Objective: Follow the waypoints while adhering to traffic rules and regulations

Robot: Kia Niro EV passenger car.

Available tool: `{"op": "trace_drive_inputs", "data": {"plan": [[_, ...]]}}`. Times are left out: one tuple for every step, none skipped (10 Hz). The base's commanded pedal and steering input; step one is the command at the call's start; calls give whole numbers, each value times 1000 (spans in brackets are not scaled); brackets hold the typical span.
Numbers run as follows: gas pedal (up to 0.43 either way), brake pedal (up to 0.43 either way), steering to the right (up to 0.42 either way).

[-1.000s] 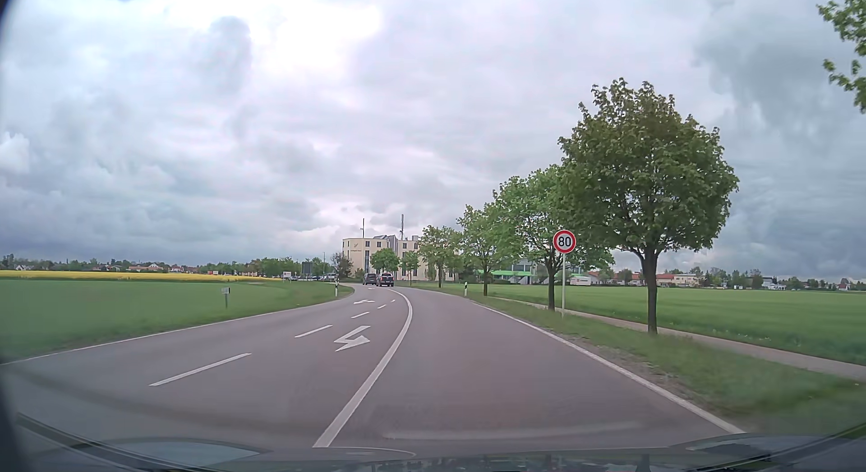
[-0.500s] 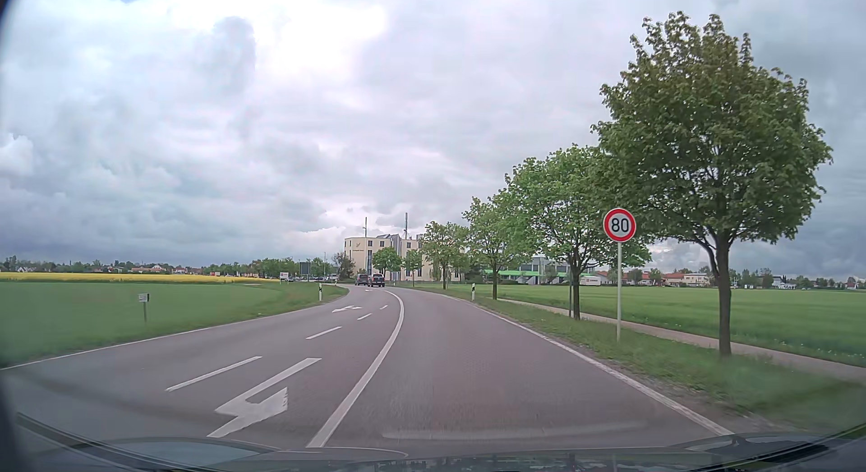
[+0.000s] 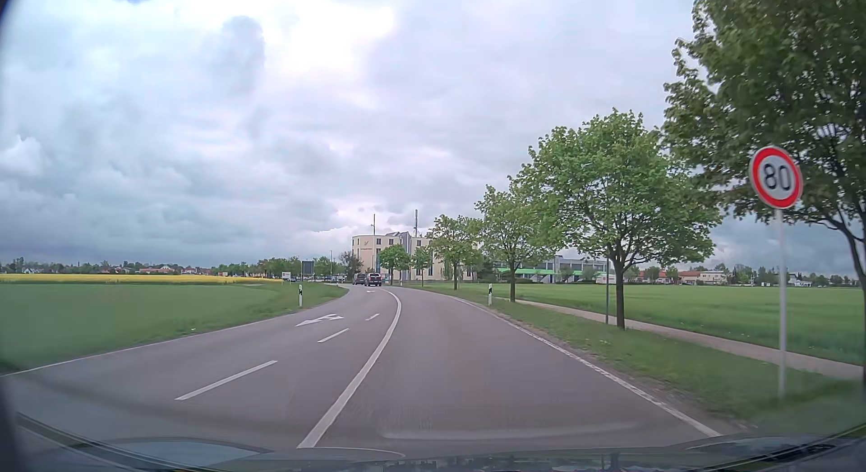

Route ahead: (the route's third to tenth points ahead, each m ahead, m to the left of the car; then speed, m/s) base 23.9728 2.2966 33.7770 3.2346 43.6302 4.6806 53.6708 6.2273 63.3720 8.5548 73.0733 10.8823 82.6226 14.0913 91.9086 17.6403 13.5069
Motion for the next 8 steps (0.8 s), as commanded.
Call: {"op": "trace_drive_inputs", "data": {"plan": [[421, 12, -25], [421, 12, -25], [421, 12, -25], [421, 12, -25], [421, 12, -25], [421, 12, -25], [421, 12, -25], [421, 12, -25]]}}
